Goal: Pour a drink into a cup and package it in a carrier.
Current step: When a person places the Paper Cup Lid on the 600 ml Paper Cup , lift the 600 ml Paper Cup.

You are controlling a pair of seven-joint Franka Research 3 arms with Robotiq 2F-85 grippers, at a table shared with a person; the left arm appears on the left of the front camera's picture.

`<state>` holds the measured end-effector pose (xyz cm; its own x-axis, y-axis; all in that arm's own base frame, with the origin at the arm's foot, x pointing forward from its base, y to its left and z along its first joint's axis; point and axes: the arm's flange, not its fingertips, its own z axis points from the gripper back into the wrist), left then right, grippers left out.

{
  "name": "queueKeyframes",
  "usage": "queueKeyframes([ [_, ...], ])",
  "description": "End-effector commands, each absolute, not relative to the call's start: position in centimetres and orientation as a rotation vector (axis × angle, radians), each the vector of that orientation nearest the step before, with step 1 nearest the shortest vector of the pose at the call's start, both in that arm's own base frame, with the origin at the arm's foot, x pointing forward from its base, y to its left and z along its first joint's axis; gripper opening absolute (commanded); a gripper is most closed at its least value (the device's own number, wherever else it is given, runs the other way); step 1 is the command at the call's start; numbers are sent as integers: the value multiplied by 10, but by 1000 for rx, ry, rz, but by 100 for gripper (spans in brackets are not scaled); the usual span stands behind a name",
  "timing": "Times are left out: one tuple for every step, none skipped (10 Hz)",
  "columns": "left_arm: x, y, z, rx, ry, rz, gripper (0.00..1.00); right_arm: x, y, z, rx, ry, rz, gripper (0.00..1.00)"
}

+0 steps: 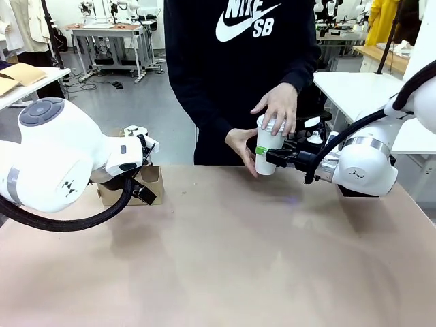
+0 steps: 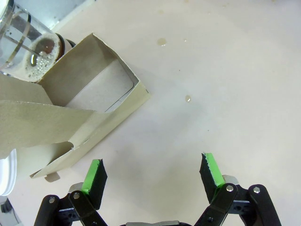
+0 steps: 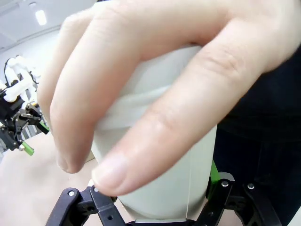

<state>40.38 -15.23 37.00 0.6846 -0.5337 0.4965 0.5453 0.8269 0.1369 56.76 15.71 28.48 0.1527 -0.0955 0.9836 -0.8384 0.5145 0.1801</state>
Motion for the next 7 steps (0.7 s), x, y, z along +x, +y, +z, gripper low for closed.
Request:
queueKeyframes([
  [404, -152, 370, -24, -550, -604, 100, 567, 160, 288, 914, -1333, 655, 81],
  [404, -152, 370, -24, -550, -604, 100, 567, 160, 288, 914, -1333, 655, 81],
  [404, -152, 370, -24, -550, -604, 100, 567, 160, 288, 914, -1333, 655, 81],
  [404, -152, 370, -24, -550, -604, 100, 567, 160, 288, 914, -1333, 655, 81],
  [404, -152, 370, -24, -550, -604, 100, 567, 160, 288, 914, -1333, 655, 81],
  [404, -152, 370, -24, -550, -604, 100, 567, 160, 288, 914, -1333, 655, 81],
  [404, -152, 370, -24, -550, -604, 100, 567, 160, 288, 914, -1333, 655, 81],
])
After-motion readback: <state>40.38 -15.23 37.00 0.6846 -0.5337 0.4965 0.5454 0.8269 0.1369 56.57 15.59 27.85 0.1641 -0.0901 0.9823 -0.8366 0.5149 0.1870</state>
